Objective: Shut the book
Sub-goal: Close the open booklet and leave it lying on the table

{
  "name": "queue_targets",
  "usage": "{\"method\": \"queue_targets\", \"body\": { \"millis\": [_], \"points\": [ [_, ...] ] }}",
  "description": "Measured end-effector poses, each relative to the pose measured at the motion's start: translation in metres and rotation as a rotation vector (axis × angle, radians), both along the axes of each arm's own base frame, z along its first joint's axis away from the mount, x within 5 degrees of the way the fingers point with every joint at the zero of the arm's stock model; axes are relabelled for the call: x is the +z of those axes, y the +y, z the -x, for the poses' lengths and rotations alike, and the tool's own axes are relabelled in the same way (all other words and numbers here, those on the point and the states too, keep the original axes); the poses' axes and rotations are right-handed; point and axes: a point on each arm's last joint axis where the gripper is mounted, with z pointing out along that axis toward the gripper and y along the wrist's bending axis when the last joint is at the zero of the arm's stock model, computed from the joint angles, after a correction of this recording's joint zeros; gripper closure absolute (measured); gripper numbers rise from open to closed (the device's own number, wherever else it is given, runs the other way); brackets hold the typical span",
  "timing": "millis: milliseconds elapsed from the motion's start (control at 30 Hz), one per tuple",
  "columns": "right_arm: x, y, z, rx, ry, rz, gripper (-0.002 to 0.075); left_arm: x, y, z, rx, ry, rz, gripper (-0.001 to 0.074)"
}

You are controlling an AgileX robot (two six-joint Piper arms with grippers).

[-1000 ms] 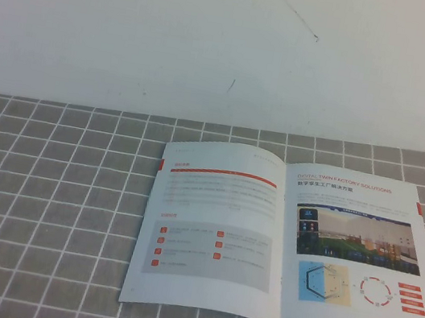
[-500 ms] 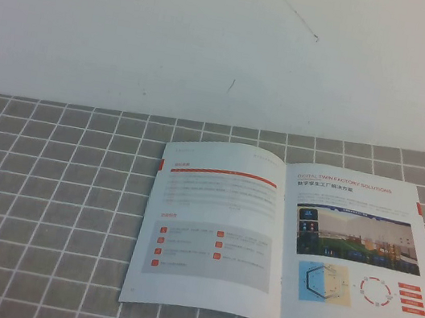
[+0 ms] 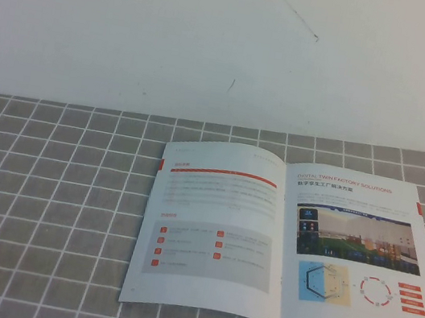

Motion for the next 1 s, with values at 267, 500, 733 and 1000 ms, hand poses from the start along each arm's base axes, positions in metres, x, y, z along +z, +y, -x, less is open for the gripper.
{"method": "queue_targets", "body": {
  "millis": [267, 500, 733, 1000],
  "points": [
    [0.024, 0.001, 0.005, -0.011, -0.004, 0.048, 0.0727, 0.007, 0.003, 0.002, 0.012, -0.018, 0.042, 0.0738],
    [0.089, 0.004, 0.022, 0.006, 0.146, 0.144, 0.0727, 0.057, 0.001, 0.011, 0.011, 0.069, -0.038, 0.0738],
    [0.126, 0.010, -0.017, 0.088, 0.502, 0.132, 0.0727, 0.099, -0.006, -0.025, -0.036, 0.472, -0.090, 0.0738],
    [0.123, 0.017, -0.096, 0.200, 0.888, 0.191, 0.0727, 0.115, -0.022, -0.104, -0.131, 0.853, -0.094, 0.0738]
  ]
}}
